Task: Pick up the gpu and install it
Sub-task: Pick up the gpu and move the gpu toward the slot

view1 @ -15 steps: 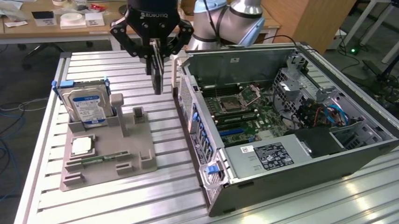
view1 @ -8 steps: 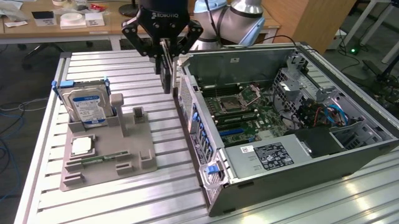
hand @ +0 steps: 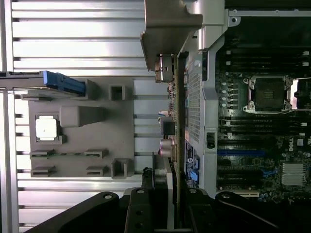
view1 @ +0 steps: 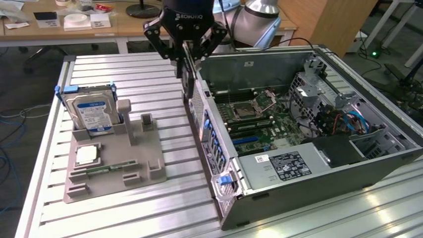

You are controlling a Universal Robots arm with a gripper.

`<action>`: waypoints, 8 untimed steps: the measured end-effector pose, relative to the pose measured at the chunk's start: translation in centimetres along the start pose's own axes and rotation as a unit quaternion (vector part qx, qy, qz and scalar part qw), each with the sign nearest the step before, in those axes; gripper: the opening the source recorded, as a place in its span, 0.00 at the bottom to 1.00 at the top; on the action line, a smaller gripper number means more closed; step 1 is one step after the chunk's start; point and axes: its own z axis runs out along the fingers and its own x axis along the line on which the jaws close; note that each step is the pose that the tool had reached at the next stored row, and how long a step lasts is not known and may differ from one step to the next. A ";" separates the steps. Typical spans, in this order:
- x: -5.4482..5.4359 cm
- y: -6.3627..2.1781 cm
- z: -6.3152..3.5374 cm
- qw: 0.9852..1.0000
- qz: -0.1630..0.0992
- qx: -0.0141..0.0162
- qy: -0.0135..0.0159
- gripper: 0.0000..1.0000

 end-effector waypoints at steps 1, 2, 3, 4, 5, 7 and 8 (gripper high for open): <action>-0.2 0.00 0.00 1.000 0.000 0.000 0.000 0.28; -0.5 0.00 0.01 1.000 0.000 0.000 0.000 0.28; -0.7 0.01 0.01 1.000 0.000 0.000 0.000 0.28; -1.0 0.01 0.01 1.000 0.000 0.000 0.000 0.28; -1.2 0.02 0.01 1.000 0.000 0.000 0.000 0.28; -1.7 0.02 0.03 1.000 0.000 0.000 0.000 0.28; -1.9 0.03 0.03 1.000 0.000 0.000 0.000 0.28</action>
